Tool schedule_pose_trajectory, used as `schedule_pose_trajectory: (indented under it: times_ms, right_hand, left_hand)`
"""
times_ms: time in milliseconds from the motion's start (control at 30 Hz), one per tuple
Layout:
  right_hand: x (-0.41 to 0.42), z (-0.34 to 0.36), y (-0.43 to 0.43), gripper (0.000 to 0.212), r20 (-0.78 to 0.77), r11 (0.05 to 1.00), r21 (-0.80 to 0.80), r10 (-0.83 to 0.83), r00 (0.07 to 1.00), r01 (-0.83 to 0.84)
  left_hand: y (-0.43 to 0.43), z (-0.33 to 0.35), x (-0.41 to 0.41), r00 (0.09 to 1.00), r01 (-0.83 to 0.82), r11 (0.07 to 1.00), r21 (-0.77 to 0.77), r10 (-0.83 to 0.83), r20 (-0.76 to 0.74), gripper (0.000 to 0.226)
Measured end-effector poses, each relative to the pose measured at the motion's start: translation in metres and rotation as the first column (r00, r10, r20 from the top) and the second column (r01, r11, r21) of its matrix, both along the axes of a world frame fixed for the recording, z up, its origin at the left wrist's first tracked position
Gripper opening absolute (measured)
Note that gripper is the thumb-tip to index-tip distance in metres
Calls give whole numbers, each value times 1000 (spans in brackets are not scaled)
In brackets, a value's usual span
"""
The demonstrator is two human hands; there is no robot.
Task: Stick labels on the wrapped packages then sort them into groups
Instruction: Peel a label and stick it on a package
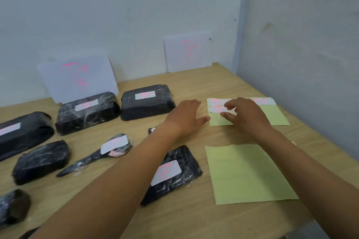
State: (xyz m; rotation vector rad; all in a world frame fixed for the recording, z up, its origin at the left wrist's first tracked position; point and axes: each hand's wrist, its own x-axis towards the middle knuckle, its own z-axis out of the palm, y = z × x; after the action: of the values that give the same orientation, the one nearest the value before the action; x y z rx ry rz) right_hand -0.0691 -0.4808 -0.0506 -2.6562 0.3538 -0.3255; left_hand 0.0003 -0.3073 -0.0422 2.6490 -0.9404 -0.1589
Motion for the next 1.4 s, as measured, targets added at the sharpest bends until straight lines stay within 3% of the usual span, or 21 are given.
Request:
schedule_pose_trajectory:
  times_ms: [133, 467, 667, 900, 1233, 1400]
  right_hand:
    - [16, -11, -4, 33, 22, 998, 52, 16, 1000, -17]
    - [50, -23, -8, 24, 14, 999, 47, 21, 1000, -21]
    - [50, -21, -7, 8, 36, 1000, 8, -13, 999, 12]
    - [48, -29, -4, 16, 112, 994, -96, -50, 992, 61]
    - [45, -30, -10, 17, 183, 992, 103, -97, 978, 79]
    - [47, -31, -14, 17, 202, 948, 292, -193, 960, 129]
  left_hand:
    - [-20, -7, 21, 996, 39, 997, 65, -33, -82, 78]
    - [-43, -13, 52, 949, 172, 984, 48, -153, -275, 78]
    - [-42, -13, 53, 945, 182, 979, 87, -150, -289, 78]
    - [-44, -15, 58, 943, 209, 965, 158, -156, -295, 81]
    - [-46, -21, 61, 945, 218, 958, 188, -158, -288, 84]
    - [-46, -24, 63, 944, 222, 956, 189, -162, -288, 85]
